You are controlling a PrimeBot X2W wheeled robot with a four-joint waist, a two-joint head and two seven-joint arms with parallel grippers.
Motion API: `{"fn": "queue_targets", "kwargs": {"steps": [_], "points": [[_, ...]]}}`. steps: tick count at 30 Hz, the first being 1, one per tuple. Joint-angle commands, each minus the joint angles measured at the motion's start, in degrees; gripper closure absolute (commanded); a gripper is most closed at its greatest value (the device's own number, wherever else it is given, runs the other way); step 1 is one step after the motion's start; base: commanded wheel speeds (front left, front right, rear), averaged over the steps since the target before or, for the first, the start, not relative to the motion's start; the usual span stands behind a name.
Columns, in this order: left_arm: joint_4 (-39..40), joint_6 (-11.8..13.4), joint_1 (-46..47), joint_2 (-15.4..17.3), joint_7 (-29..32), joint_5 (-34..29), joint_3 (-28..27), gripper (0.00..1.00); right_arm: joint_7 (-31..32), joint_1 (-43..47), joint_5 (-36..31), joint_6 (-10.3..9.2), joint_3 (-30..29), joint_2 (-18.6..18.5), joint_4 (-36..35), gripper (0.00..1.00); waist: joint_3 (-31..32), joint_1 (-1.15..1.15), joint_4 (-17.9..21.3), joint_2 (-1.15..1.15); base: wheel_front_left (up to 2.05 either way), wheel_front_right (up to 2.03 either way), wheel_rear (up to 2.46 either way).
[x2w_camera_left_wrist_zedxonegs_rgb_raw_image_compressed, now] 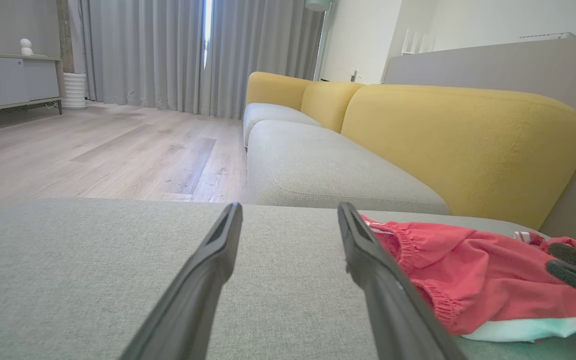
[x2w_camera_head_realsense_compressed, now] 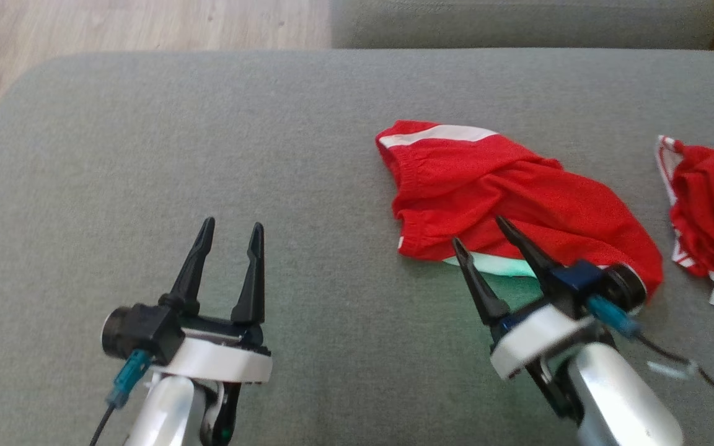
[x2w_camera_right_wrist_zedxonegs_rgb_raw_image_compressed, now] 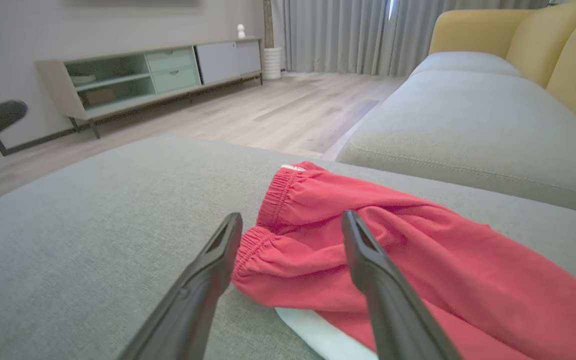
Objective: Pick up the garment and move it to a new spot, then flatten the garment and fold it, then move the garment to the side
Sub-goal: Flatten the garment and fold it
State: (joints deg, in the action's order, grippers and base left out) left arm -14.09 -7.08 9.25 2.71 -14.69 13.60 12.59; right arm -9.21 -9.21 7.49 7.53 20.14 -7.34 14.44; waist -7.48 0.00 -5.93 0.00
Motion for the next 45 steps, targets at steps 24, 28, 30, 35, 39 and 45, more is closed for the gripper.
{"fn": "queue_targets", "kwargs": {"steps": [24,28,30,35,39,45], "points": [[1.0,1.2,6.2,0.2,-0.3,2.6,3.3,0.0,3.1,-21.5,9.0,-0.04,17.2,-2.6,21.5,1.0,-5.6,0.0,-6.7,0.0,0.0,0.0,0.0],[0.7,1.2,6.2,0.2,-0.3,2.4,3.1,0.0,2.3,-21.7,14.0,-0.04,21.7,-1.5,19.8,1.0,-5.1,0.0,-6.1,0.0,0.0,0.0,0.0],[0.6,1.1,6.1,0.2,-0.3,2.3,2.9,0.0,2.4,-21.8,17.1,-0.04,24.7,-1.4,18.0,1.0,-4.7,0.0,-5.8,0.0,0.0,0.0,0.0],[0.4,1.0,5.9,0.2,-0.3,2.1,2.8,0.0,3.9,-22.8,25.5,-0.04,32.2,-1.9,11.2,1.0,-4.1,0.0,-5.4,0.0,0.0,0.0,0.0],[0.2,1.3,5.8,0.2,-0.3,1.8,3.0,0.0,6.1,-24.0,29.7,-0.04,36.6,-3.2,6.8,1.0,-3.8,0.0,-5.8,0.0,0.0,0.0,0.0],[0.3,1.4,5.7,0.2,-0.3,2.1,3.0,0.0,8.4,-26.3,31.8,-0.04,36.4,-5.4,7.9,1.0,-4.0,0.0,-6.5,0.0,0.0,0.0,0.0]]}}
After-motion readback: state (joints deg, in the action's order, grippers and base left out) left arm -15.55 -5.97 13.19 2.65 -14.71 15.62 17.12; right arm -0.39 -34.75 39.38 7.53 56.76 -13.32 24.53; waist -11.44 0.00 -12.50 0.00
